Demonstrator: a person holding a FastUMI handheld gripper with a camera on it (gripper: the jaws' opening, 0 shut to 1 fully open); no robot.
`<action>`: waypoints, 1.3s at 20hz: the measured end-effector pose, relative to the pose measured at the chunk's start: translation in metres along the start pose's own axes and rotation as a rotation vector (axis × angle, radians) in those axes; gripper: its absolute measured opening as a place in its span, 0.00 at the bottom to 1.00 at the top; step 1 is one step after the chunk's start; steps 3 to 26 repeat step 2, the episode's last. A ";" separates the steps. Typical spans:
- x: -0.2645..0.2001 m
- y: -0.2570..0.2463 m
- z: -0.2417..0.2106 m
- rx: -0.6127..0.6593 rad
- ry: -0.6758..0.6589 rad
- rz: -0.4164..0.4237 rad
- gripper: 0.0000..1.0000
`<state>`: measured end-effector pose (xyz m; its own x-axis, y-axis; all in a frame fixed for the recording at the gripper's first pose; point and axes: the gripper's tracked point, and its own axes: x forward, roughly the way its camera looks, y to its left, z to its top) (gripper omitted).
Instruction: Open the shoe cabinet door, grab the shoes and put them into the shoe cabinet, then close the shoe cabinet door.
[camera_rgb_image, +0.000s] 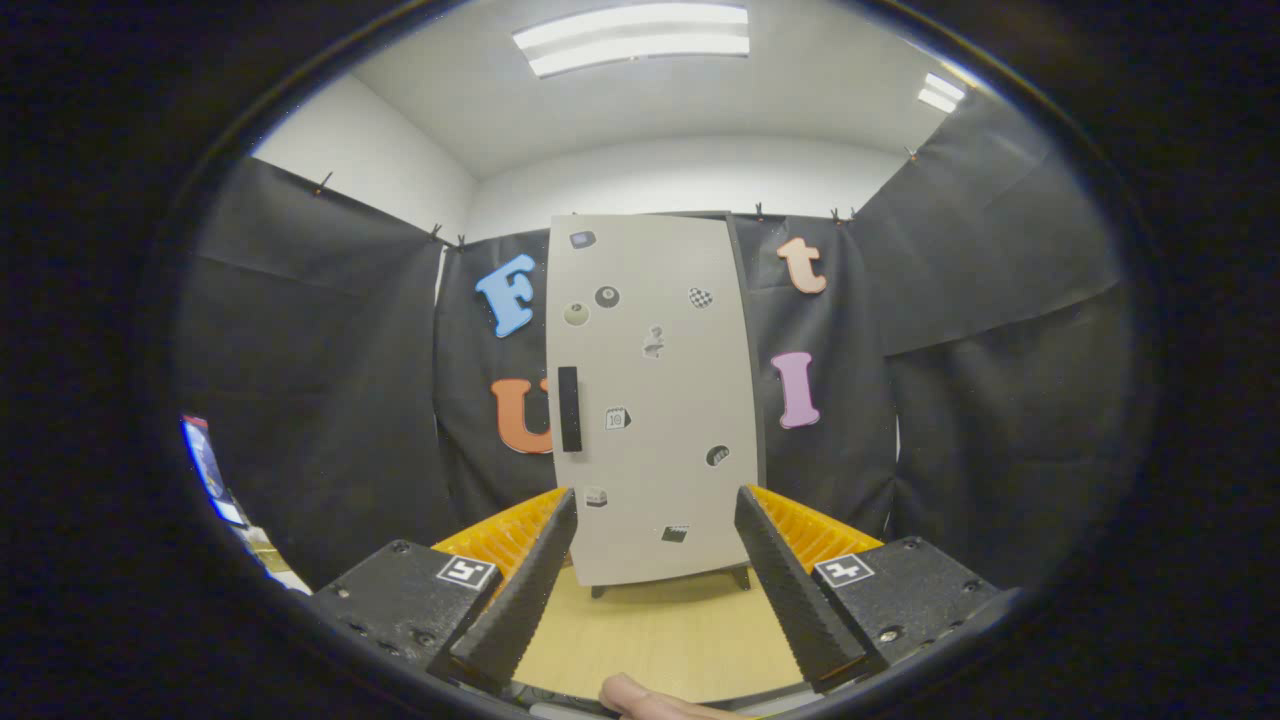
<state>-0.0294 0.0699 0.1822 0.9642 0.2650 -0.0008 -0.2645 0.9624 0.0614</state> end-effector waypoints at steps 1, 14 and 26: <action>0.002 0.002 -0.002 0.004 0.012 0.003 1.00; 0.003 0.002 -0.003 0.006 0.019 0.005 1.00; 0.003 0.002 -0.003 0.006 0.019 0.005 1.00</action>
